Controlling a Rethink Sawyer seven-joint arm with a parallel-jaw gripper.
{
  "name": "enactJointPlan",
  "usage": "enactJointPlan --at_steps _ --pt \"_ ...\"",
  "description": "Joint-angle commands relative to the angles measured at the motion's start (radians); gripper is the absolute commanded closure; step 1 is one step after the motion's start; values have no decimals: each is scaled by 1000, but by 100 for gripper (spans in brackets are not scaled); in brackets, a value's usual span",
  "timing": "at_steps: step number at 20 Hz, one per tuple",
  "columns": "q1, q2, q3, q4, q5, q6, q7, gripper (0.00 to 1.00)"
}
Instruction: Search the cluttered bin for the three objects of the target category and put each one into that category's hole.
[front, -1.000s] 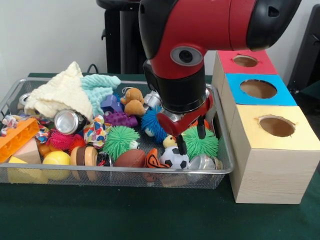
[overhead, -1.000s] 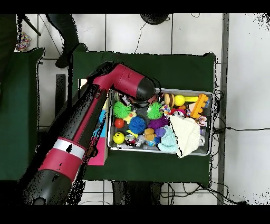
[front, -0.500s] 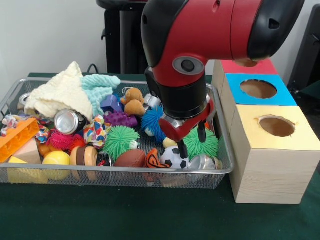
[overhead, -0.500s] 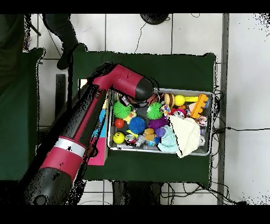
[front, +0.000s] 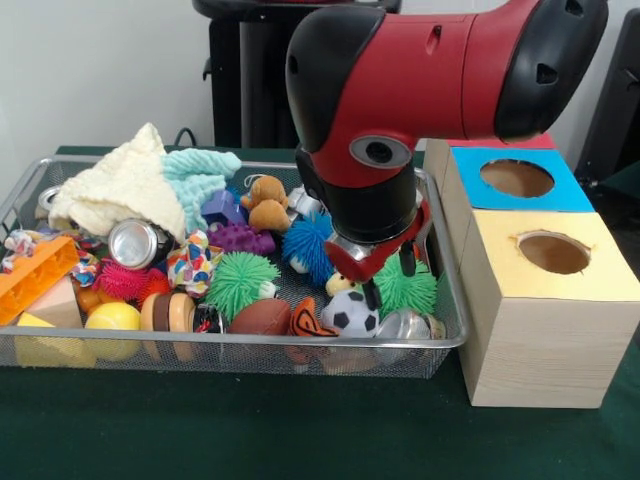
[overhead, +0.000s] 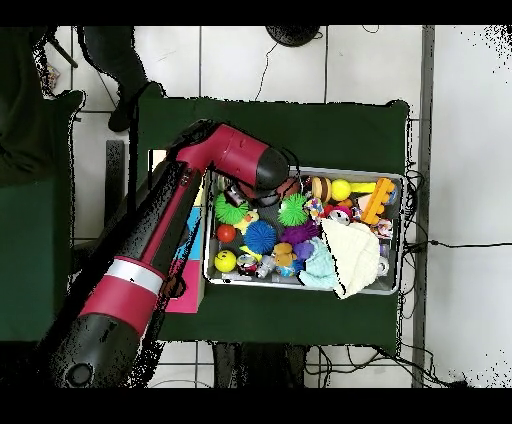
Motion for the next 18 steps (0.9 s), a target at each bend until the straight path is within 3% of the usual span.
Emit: enactJointPlan --at_steps 1,5,18 --pt "-14 46 95 -71 6 -196 340 0" --pt "-12 62 77 -85 0 -231 361 0" --pt "-11 85 85 -80 58 -103 289 0"
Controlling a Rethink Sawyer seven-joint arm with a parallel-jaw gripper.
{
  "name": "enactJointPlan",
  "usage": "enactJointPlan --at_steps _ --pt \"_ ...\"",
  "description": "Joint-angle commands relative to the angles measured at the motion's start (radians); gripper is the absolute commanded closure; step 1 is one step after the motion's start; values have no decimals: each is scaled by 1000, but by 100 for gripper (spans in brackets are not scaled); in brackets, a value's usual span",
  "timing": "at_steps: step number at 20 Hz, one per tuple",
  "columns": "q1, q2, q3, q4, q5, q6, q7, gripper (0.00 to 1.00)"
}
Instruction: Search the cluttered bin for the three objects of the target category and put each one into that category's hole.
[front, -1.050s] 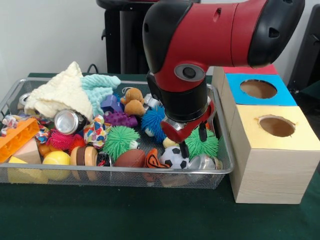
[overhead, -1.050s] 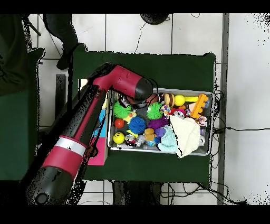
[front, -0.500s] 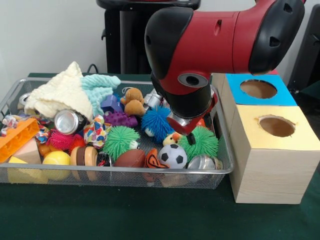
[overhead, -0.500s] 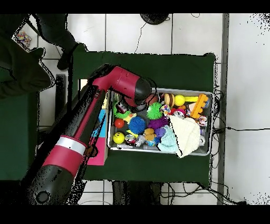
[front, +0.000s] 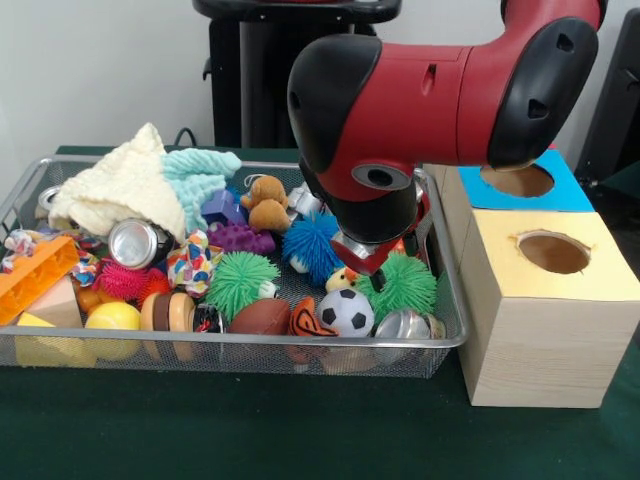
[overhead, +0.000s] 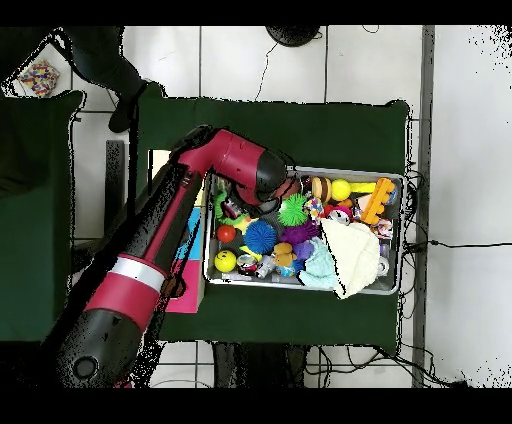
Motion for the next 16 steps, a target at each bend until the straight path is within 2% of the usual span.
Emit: enactJointPlan --at_steps 1,6,10,15,16 --pt "-13 48 87 -72 59 23 286 0" --pt "-12 45 102 -64 89 72 254 0" --pt "-17 19 137 -46 151 160 176 0" --pt "-17 16 139 -44 162 181 145 0" --pt "-18 17 137 -47 161 178 147 100"
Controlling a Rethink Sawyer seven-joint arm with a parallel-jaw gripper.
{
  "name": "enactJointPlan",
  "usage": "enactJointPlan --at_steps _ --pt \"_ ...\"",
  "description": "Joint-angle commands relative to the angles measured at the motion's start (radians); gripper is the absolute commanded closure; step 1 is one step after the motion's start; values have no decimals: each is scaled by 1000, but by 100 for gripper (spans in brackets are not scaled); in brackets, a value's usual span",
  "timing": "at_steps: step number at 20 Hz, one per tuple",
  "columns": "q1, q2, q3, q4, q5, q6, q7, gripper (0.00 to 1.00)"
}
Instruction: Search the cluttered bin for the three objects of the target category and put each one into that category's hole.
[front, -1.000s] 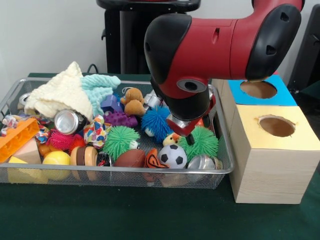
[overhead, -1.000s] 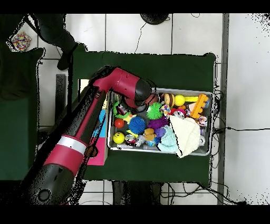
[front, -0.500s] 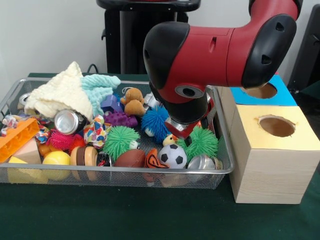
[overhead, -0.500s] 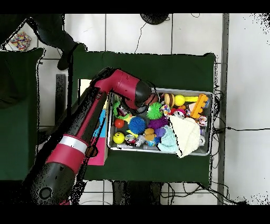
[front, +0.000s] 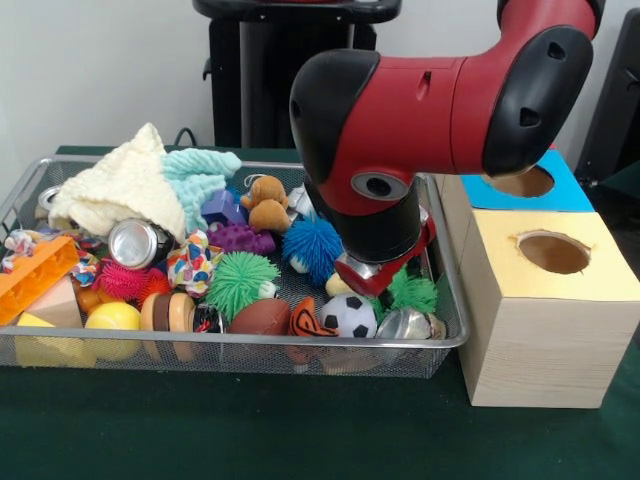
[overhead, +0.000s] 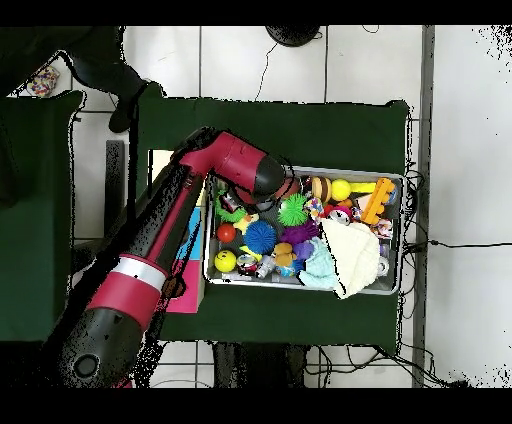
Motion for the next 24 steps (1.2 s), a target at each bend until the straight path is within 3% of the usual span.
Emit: enactJointPlan --at_steps 1,15,18,20,24 --pt "-18 12 131 -50 92 59 149 100" --pt "-25 15 106 -65 56 -23 234 100" --pt "-18 3 61 -2 -19 -121 212 100" --pt "-19 24 -7 24 -95 -156 255 100" --pt "-32 26 -73 23 -193 -259 262 100"
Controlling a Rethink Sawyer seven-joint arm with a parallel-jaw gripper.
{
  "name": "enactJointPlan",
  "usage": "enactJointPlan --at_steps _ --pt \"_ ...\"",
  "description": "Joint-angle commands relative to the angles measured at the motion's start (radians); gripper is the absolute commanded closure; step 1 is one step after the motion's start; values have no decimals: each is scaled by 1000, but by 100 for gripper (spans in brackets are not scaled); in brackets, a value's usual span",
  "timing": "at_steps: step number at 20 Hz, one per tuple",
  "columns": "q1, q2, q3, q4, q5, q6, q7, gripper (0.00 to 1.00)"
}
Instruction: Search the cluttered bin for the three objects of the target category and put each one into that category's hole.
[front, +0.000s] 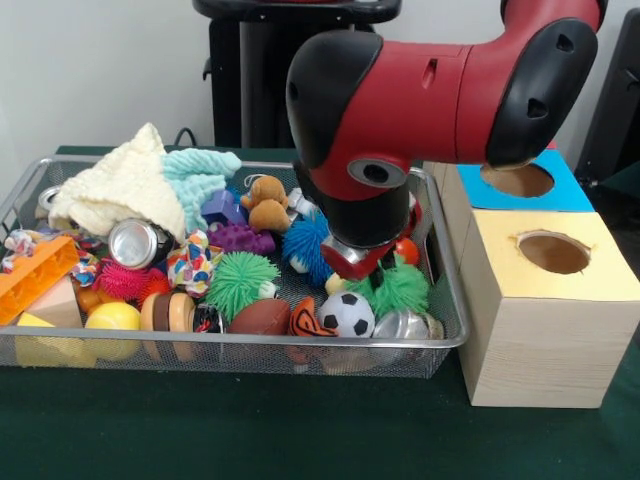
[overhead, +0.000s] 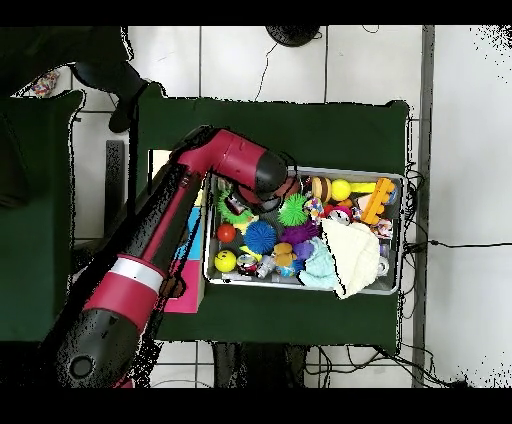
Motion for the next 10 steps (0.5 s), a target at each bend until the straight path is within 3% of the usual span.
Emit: enactJointPlan --at_steps 1,10 --pt "-36 30 -49 12 -133 -230 266 100" --pt "-45 66 -108 14 -236 -266 239 100"
